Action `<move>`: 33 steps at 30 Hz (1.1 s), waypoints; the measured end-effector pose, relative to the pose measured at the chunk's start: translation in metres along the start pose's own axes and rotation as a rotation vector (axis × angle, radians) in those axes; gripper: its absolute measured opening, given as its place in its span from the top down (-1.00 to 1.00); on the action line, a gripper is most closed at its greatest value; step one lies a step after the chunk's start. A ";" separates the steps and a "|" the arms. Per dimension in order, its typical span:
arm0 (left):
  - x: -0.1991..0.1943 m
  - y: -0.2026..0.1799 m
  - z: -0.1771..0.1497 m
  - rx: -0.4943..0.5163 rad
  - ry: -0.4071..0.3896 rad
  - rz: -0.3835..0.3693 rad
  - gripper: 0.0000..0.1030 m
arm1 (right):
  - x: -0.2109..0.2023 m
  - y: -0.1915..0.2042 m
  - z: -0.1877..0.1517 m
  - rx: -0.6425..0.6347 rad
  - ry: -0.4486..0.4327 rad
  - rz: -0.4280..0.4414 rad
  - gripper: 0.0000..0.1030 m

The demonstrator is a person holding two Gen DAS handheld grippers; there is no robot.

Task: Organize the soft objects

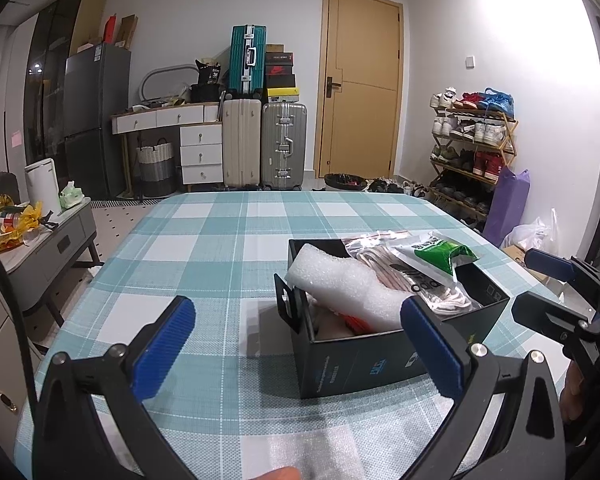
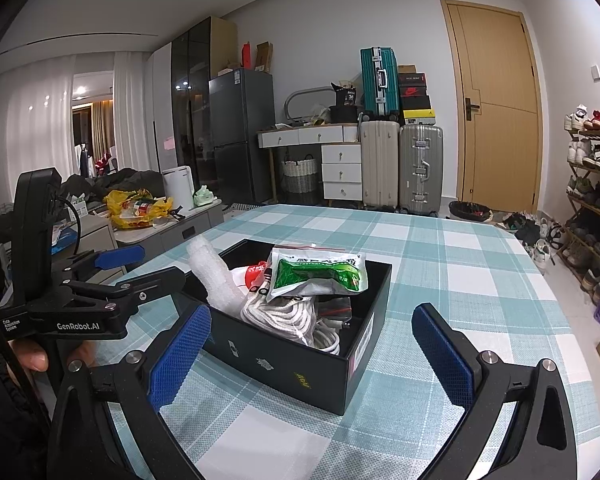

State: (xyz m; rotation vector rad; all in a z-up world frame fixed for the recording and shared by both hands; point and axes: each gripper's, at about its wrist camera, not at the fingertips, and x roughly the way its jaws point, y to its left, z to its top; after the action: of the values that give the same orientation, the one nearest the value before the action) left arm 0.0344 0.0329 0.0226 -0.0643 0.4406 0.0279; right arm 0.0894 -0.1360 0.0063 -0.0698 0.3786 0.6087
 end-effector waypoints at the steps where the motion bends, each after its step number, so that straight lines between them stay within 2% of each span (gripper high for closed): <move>1: 0.000 0.000 0.000 0.000 0.000 0.000 -1.00 | 0.000 0.001 0.000 0.000 0.000 0.000 -0.99; 33: 0.002 0.002 -0.002 -0.007 0.002 -0.002 -1.00 | -0.001 0.000 -0.001 0.000 -0.001 0.000 -0.99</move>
State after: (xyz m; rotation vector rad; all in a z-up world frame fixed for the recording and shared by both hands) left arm 0.0350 0.0349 0.0201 -0.0715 0.4424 0.0273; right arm 0.0883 -0.1361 0.0053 -0.0695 0.3775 0.6087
